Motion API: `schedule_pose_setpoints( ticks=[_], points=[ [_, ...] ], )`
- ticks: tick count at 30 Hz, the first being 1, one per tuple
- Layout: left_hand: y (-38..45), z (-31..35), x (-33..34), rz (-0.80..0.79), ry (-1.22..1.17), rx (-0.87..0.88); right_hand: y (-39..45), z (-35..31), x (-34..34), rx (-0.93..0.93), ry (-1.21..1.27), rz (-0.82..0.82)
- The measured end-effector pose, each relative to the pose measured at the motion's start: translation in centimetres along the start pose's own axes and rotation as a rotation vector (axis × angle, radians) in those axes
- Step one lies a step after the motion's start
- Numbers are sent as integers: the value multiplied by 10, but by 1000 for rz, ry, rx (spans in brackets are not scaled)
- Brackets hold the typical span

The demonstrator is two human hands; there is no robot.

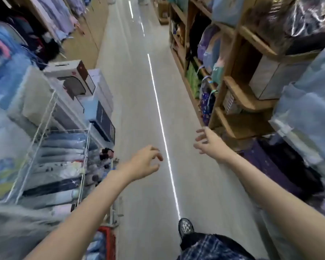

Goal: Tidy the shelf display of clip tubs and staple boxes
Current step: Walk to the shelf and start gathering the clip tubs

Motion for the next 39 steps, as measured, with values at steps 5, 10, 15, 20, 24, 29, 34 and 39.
schedule_pose_setpoints(
  ticks=[5, 10, 15, 20, 24, 29, 34, 39],
  points=[
    [91, -72, -139, 336, -101, -54, 139, -84, -26, -138, -65, 50],
    [199, -149, -241, 379, -120, -43, 302, -194, -46, -470, -280, 158],
    [318, -267, -312, 161, 137, -80, 461, -237, -51, -643, -858, 132],
    [447, -323, -411, 275, 98, -32, 604, -285, -129, -447, -638, 374],
    [563, -370, -447, 151, 142, 0, 755, -280, -151, -193, -450, 380],
    [718, -452, -504, 51, 234, -17, 960, -301, -128, -161, -321, 251],
    [831, -513, -626, 183, 164, -33, 1127, -379, -132, -246, -289, 184],
    [951, -618, -718, 202, 194, -134, 1304, -438, -155, -299, -251, 157]
  ],
)
Point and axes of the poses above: each hand's wrist, its own y-axis towards the middle knuckle, its own x-axis out of the palm, z = x × y, the point moved 9 cm from there along y, towards the middle knuckle, and after that the axes turned 3 degrees about -y, right-handed, at the moved point
